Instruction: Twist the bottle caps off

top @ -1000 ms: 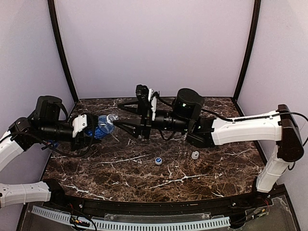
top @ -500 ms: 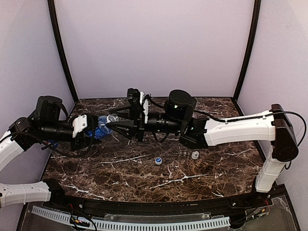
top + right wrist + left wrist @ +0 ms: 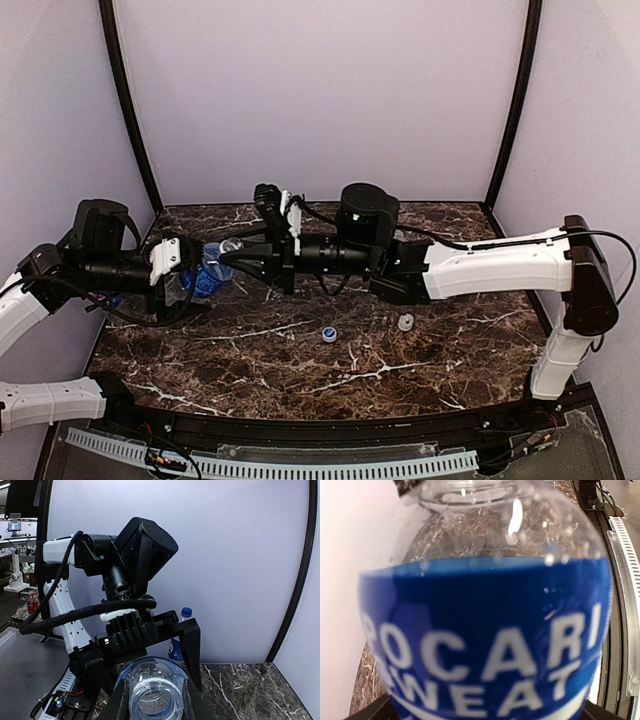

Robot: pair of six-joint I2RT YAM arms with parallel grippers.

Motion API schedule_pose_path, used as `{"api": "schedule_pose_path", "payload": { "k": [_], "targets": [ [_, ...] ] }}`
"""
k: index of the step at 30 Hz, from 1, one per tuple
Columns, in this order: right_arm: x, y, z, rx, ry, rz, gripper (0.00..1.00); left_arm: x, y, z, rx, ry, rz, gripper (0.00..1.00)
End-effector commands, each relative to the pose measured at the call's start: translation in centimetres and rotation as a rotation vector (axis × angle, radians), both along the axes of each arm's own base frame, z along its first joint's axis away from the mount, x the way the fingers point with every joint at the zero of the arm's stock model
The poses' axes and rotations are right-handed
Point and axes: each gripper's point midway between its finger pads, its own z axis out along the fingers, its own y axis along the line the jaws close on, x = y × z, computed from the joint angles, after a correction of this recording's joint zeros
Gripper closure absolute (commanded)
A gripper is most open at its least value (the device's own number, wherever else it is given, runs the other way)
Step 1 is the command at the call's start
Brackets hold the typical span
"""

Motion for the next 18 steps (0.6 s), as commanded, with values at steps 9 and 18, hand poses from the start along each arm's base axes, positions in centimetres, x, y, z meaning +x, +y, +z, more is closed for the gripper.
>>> {"api": "schedule_pose_path", "payload": {
  "k": [9, 18],
  "targets": [
    [10.1, -5.5, -6.5, -0.505, 0.163, -0.473, 1.00, -1.0, 1.9, -0.5, 0.017, -0.042, 0.017, 0.01],
    [20.0, -10.7, -10.2, -0.658, 0.343, -0.880, 1.00, -1.2, 2.2, -0.8, -0.012, -0.013, 0.038, 0.01]
  ]
}}
